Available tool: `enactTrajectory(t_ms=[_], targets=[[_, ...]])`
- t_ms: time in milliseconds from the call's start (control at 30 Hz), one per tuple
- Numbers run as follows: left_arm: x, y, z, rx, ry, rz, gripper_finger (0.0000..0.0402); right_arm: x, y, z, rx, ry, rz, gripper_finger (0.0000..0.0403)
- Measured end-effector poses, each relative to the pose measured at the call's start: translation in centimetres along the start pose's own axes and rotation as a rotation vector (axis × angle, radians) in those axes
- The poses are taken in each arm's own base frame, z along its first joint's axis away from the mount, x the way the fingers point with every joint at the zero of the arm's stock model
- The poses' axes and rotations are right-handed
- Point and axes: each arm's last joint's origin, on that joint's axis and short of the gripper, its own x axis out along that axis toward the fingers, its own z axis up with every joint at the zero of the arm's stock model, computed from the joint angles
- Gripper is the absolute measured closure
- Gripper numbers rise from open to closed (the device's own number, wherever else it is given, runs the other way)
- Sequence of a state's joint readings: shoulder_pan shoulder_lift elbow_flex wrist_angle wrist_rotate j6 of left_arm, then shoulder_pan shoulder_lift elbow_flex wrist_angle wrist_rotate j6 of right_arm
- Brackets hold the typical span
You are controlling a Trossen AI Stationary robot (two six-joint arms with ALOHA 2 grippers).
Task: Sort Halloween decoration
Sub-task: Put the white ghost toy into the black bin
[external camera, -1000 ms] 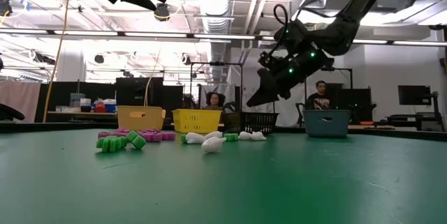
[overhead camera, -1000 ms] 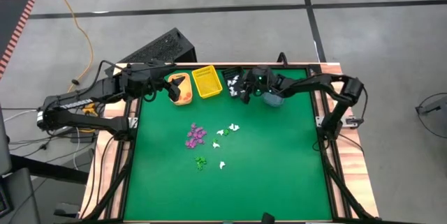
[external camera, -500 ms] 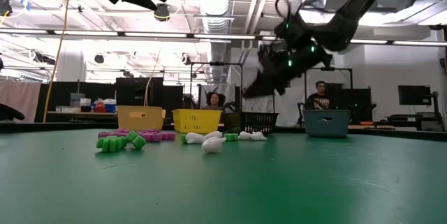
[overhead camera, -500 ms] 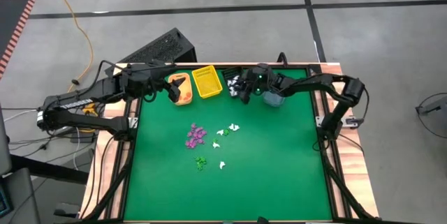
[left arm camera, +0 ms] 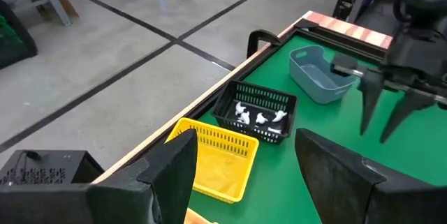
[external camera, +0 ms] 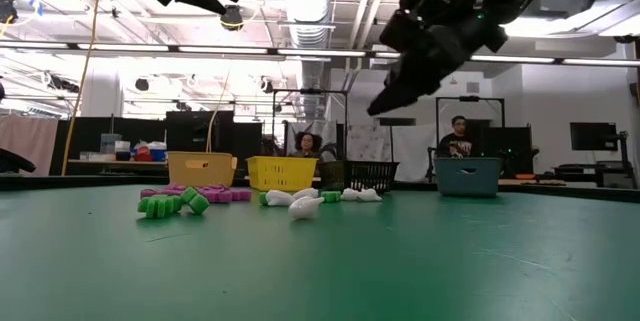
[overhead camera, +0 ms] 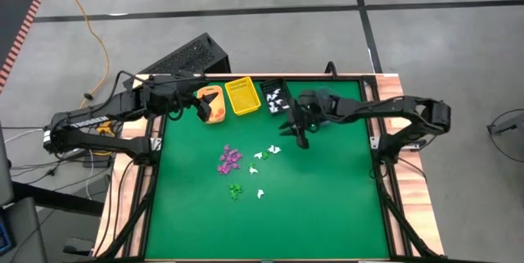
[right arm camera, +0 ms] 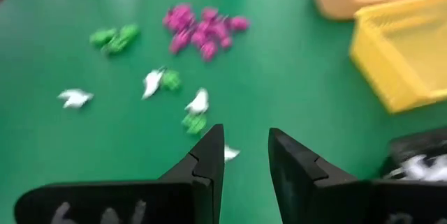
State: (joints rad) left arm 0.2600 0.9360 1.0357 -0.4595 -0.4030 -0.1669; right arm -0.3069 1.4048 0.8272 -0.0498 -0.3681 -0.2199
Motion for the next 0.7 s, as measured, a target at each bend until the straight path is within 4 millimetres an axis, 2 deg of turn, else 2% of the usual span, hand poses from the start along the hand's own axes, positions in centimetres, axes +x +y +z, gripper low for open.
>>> enactTrajectory(t_ms=[133,300,367,467,600,700], targets=[[0.0,0.0,0.0,-0.001,0.0,-0.001,0.017,0.5,0.7,-0.9,-0.031,0.043,0.055,0.0295],[0.0,0.0,0.0,-0.012,0.0,-0.002,0.017,1.0,1.4,-4.2,-0.004,0.011,0.074,0.0295],[0.0,0.0,0.0,-0.012,-0.002,-0.002,0.017,1.1,1.3,-4.8,-0.019,-0.037,0.058,0.0295],[0.0,0.0,0.1,-0.014,-0.007,-0.002,0.017,1.5,1.5,-5.3,-0.092,-0.083,0.052,0.0295],[0.0,0.0,0.1,-0.015,-0.008,0.002,0.017,2.8,2.3,-6.2,-0.251,-0.043,0.093,0.0289],[0.0,0.0,0.1,-0.016,-0.008,0.002,0.017,3.9,2.8,-6.9,-0.289,-0.009,0.126,0.0274]])
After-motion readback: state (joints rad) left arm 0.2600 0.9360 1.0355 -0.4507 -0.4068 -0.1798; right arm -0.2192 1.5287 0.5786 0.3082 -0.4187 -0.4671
